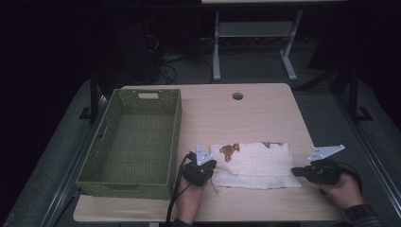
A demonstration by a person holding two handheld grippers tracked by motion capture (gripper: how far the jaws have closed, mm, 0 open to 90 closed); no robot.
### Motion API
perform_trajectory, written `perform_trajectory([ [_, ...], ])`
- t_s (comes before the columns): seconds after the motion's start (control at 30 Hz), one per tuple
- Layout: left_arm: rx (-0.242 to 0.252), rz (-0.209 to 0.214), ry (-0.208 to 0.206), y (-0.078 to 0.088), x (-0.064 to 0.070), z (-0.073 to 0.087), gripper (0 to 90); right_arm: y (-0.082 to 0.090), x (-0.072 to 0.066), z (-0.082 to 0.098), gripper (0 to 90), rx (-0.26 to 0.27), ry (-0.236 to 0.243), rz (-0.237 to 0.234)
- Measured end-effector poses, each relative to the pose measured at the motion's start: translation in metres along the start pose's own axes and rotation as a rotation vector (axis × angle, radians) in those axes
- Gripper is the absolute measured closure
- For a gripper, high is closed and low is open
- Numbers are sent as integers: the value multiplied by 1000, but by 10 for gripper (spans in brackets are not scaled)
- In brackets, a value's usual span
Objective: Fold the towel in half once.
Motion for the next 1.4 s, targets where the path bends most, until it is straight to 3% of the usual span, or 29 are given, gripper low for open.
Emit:
perform_trajectory([
  [0.3, 15, 24, -17, 19, 12, 3, 874, 23, -12, 7, 885, 46, 12, 34],
  [0.43, -22, 30, -22, 18, 14, 14, 874, 31, -14, 18, 886, 56, 3, 30],
  [0.6, -80, 54, -15, 10, 17, 32, 867, 28, -17, 27, 881, 33, -7, 2],
  [0.77, -99, 64, -16, 10, 17, 34, 697, 28, -16, 22, 765, 60, -1, -7],
  [0.93, -84, 53, -39, 4, 16, 16, 598, 24, -8, 10, 720, 79, 0, 20],
  [1.1, -76, 42, -34, -7, 9, 3, 569, 19, 5, -3, 707, 97, -18, 53],
  [1.4, -84, -16, -35, -38, -19, -26, 571, 4, 37, -27, 707, 115, -31, 82],
])
Point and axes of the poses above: each handheld gripper's, and its own axes: y roughly backward along the jaws, z roughly out of its underside, x roughly to its right, the point moved 5 cm from there along -y, roughly forward along the jaws, and after that the axes turned 4 degrees about y, right-handed, at the moved point
